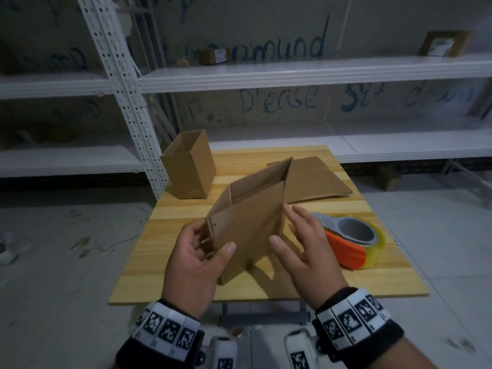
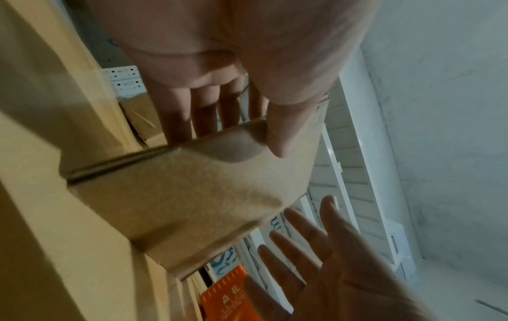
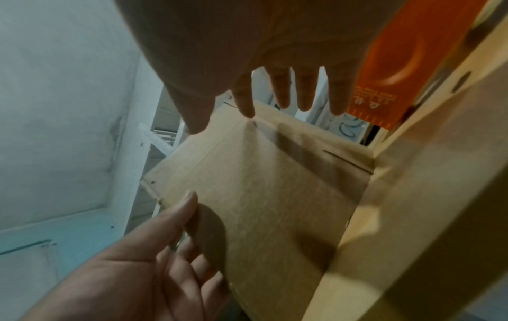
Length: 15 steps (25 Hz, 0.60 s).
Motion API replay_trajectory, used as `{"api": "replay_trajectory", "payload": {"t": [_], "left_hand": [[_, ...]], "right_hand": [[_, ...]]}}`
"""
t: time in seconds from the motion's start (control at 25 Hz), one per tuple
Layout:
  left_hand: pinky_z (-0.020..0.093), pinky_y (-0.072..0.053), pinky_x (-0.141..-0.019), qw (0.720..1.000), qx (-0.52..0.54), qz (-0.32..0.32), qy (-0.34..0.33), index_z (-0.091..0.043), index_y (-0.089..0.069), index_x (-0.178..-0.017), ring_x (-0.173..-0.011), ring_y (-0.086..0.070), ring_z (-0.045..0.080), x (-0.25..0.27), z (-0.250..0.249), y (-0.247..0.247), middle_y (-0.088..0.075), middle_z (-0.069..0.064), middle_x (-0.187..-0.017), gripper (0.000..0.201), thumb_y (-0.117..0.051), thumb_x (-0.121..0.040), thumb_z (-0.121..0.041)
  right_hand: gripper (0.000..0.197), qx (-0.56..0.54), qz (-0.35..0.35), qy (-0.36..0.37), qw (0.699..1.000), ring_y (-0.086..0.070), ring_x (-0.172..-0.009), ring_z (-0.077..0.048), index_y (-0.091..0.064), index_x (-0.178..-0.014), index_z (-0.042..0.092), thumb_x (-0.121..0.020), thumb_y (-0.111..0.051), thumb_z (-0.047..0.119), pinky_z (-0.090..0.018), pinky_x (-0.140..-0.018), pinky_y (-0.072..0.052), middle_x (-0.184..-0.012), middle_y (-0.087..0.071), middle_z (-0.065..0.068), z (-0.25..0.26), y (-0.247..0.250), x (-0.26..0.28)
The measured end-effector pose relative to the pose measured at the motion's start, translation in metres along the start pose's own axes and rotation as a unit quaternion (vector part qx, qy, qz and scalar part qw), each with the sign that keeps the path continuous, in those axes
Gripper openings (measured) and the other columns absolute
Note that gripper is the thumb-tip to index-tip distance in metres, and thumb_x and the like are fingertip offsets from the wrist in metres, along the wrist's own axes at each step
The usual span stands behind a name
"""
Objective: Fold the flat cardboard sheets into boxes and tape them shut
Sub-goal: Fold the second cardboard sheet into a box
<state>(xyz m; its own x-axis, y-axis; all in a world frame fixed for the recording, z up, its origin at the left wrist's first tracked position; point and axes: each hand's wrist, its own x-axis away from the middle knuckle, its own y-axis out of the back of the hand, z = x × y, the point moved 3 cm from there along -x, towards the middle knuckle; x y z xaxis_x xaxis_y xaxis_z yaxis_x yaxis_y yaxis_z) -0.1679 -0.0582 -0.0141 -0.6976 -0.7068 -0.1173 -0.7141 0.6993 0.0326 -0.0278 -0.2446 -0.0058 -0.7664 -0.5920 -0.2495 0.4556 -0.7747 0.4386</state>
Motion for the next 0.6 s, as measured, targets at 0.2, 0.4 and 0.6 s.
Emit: {"api": "replay_trajectory", "payload": {"t": [0.2, 0.4, 0.6], "left_hand": [[0.041, -0.059, -0.099, 0.998, -0.049, 0.013, -0.045, -0.048, -0.067, -0.131, -0.123, -0.073, 0.011, -0.004, 0.003, 0.005, -0.078, -0.014, -0.13, 0.042, -0.079, -0.094, -0.032], [0.02, -0.059, -0.091, 0.998, -0.024, 0.016, -0.053, -0.036, -0.067, -0.125, -0.114, -0.075, 0.003, -0.009, 0.0, 0.009, -0.08, -0.024, -0.119, 0.04, -0.067, -0.104, -0.002], [0.04, -0.054, -0.108, 0.998, -0.006, 0.008, -0.069, -0.033, -0.065, -0.134, -0.126, -0.072, 0.011, -0.014, 0.002, 0.013, -0.078, -0.015, -0.131, 0.039, -0.064, -0.095, -0.024]], "right_hand": [[0.097, -0.041, -0.039, 0.016, 0.998, -0.036, -0.155, -0.006, -0.031, -0.161, 0.047, -0.077, -0.068, 0.082, -0.046, -0.124, -0.043, -0.174, -0.028, 0.013, 0.01, 0.006, 0.002], [0.129, -0.113, -0.054, -0.033, 0.992, -0.031, -0.157, -0.004, -0.006, -0.171, 0.04, -0.069, -0.081, 0.066, -0.041, -0.126, -0.04, -0.178, -0.023, 0.009, 0.01, 0.021, -0.002], [0.126, -0.105, -0.044, -0.023, 0.993, -0.032, -0.13, 0.035, -0.008, -0.171, 0.036, -0.073, -0.082, 0.061, 0.001, -0.103, -0.038, -0.167, -0.025, 0.023, 0.009, 0.019, -0.005]]}}
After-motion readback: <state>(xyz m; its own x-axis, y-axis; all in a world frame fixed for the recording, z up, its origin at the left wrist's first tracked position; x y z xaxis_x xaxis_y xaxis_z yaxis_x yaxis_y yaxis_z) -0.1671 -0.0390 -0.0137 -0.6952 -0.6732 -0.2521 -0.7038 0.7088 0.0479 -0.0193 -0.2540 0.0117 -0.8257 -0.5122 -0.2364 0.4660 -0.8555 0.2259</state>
